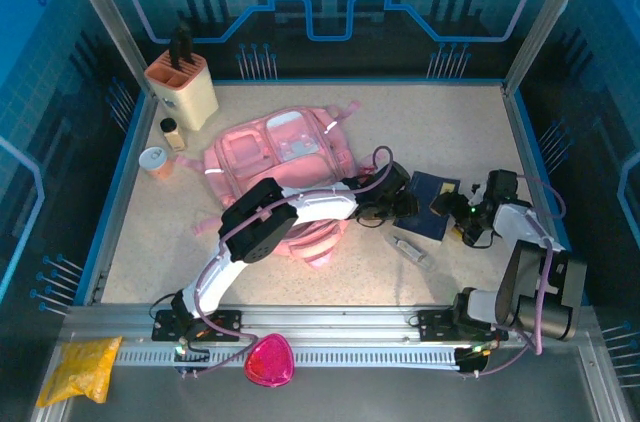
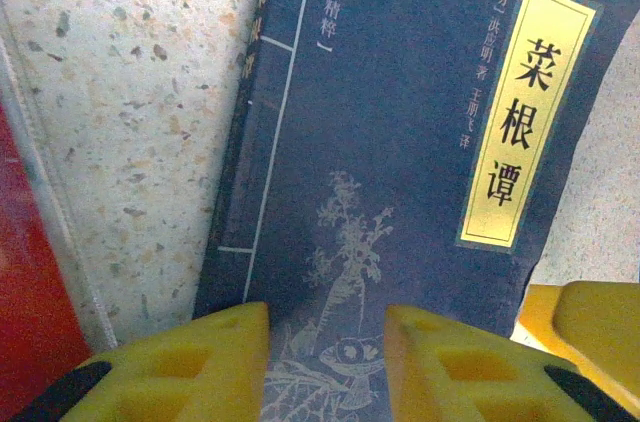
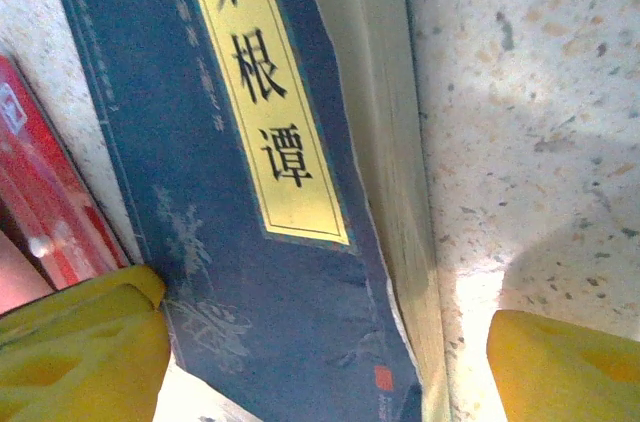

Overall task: Pack the student bag
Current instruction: Pick up the book from the middle-right of the table.

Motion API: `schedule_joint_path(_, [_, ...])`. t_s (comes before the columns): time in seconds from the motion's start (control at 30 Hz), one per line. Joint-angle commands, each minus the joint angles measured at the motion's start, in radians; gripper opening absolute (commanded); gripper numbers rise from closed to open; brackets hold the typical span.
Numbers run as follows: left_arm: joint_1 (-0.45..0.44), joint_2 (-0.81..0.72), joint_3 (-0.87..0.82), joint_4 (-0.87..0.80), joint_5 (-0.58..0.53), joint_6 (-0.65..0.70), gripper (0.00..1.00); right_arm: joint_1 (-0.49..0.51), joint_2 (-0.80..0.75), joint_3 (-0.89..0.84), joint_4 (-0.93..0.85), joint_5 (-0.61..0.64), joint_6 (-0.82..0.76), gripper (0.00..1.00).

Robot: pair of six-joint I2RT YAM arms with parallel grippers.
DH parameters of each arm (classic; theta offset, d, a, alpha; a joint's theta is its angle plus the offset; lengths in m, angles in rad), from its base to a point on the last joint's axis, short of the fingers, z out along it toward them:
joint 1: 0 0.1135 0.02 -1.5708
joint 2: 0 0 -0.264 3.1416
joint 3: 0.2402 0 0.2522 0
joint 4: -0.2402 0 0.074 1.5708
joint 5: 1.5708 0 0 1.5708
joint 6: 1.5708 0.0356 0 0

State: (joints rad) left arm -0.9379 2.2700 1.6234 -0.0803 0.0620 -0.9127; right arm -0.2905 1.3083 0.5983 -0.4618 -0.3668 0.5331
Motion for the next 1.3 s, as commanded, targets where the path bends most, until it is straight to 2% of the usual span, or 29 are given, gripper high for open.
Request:
schedule_joint_path(0.0, [-0.001, 0.033, 0.034, -0.060, 0.016, 0.028, 0.35, 0.046, 0.034, 0.017, -0.027, 0.000, -0.027, 0.82])
schedule_joint_path(0.13, [-0.001, 0.045, 0.039, -0.072, 0.023, 0.030, 0.35, 0.072, 0.045, 0.028, -0.018, -0.040, -0.029, 0.79])
schedule_joint_path(0.47, [-0.002, 0.050, 0.036, -0.099, 0.007, 0.038, 0.34, 0.094, -0.034, 0.080, -0.093, 0.002, -0.050, 0.71])
schedule_joint_path(0.67, [-0.001, 0.051, 0.036, -0.098, 0.006, 0.040, 0.34, 0.095, -0.089, 0.085, -0.117, 0.014, -0.062, 0.60])
schedule_joint_path(0.87, [-0.002, 0.053, 0.036, -0.095, 0.015, 0.038, 0.34, 0.094, -0.055, 0.103, -0.139, -0.001, -0.090, 0.48])
schedule_joint_path(1.13, [-0.002, 0.051, 0.038, -0.089, 0.018, 0.038, 0.34, 0.088, -0.089, 0.103, -0.129, 0.003, -0.084, 0.35])
schedule_joint_path(1.27, [-0.001, 0.049, 0.040, -0.089, 0.019, 0.040, 0.35, 0.076, -0.070, 0.101, -0.127, -0.022, -0.087, 0.30])
